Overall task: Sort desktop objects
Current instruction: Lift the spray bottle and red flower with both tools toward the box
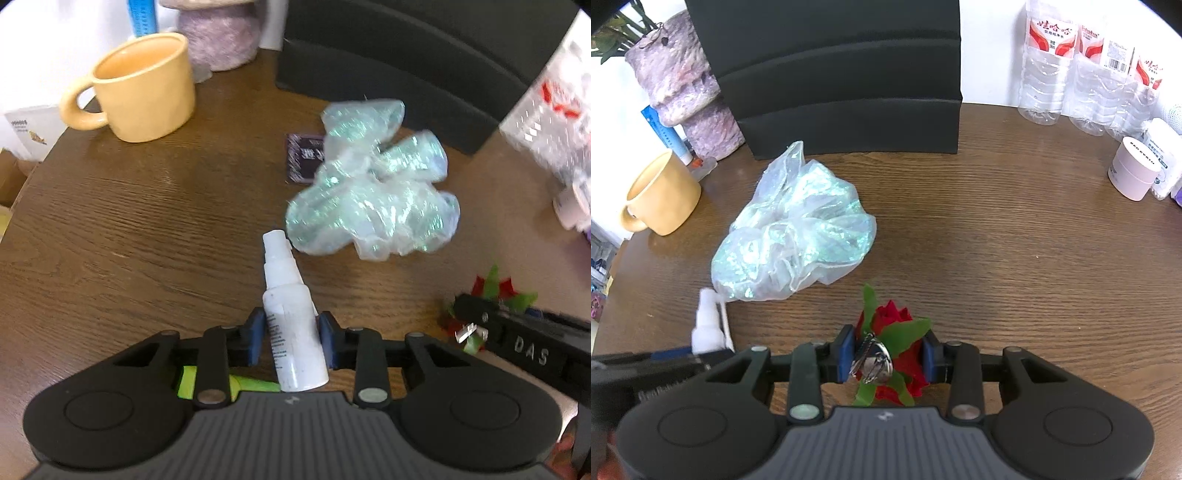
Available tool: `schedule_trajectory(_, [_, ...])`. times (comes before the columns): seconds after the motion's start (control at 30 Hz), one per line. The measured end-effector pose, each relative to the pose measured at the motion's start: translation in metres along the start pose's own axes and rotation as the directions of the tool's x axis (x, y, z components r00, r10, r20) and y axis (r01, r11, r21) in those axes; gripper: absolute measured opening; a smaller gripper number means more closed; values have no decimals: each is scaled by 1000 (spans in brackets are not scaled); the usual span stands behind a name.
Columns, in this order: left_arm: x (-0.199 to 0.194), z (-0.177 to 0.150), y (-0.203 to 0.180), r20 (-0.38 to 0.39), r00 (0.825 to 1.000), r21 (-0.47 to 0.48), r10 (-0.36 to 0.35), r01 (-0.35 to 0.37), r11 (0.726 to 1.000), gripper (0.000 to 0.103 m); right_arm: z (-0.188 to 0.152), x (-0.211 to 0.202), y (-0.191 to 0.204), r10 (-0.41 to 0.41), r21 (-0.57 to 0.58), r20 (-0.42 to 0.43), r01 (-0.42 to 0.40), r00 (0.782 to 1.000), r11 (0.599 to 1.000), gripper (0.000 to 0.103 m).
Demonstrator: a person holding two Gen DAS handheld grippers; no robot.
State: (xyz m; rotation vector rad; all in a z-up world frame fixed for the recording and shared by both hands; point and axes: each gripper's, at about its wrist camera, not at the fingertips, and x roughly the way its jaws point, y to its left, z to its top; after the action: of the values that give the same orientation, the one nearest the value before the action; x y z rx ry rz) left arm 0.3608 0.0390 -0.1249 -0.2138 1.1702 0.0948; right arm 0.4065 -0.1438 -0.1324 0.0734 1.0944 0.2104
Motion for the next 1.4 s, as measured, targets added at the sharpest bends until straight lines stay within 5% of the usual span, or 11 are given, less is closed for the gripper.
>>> schedule_trajectory(0.67, [-52, -3, -3, 117, 990, 38, -73, 69, 997, 32, -1, -48, 9, 12, -31, 86, -10, 996, 999, 34])
schedule_trajectory(1.4, [-169, -36, -12, 291, 932, 110, -216, 192, 975, 31, -22, -170, 23, 89, -124, 234, -61, 968, 990, 34])
